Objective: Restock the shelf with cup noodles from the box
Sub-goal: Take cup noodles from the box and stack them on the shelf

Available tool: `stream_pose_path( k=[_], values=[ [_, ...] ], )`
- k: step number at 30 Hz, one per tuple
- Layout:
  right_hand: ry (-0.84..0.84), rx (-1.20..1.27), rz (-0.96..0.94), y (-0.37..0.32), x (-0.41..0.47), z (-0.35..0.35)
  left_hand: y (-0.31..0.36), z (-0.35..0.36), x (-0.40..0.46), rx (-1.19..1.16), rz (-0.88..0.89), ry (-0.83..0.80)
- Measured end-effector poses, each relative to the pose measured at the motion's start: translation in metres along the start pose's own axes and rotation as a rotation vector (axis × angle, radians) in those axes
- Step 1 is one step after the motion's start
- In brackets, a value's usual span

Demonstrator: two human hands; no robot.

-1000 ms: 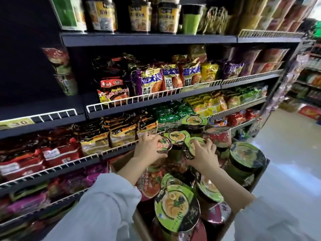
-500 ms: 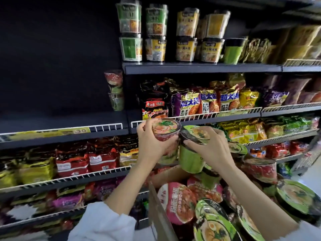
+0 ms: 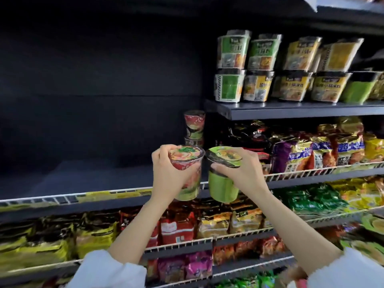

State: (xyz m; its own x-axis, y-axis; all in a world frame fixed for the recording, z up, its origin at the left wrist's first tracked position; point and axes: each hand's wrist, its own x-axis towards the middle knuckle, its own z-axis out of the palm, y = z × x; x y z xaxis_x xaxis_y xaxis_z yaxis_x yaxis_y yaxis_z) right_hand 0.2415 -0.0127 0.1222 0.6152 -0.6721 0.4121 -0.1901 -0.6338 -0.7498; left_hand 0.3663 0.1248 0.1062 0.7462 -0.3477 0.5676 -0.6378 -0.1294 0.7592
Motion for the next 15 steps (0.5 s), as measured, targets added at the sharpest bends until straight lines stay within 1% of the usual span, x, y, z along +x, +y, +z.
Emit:
stream_pose_path(
  k=[5, 11, 15],
  values=[
    [0.091, 0.101, 0.103, -0.002, 0.046, 0.056, -0.022, -0.009, 0.052, -0.022, -0.027, -0.011],
    [0.029, 0.054, 0.185, 0.022, 0.113, 0.106, -0.043, 0.003, 0.11, 0.02, -0.075, -0.014],
    [-0.004, -0.007, 0.234, 0.048, 0.156, 0.132, -0.058, 0.018, 0.141, 0.124, -0.086, -0.036]
  ],
)
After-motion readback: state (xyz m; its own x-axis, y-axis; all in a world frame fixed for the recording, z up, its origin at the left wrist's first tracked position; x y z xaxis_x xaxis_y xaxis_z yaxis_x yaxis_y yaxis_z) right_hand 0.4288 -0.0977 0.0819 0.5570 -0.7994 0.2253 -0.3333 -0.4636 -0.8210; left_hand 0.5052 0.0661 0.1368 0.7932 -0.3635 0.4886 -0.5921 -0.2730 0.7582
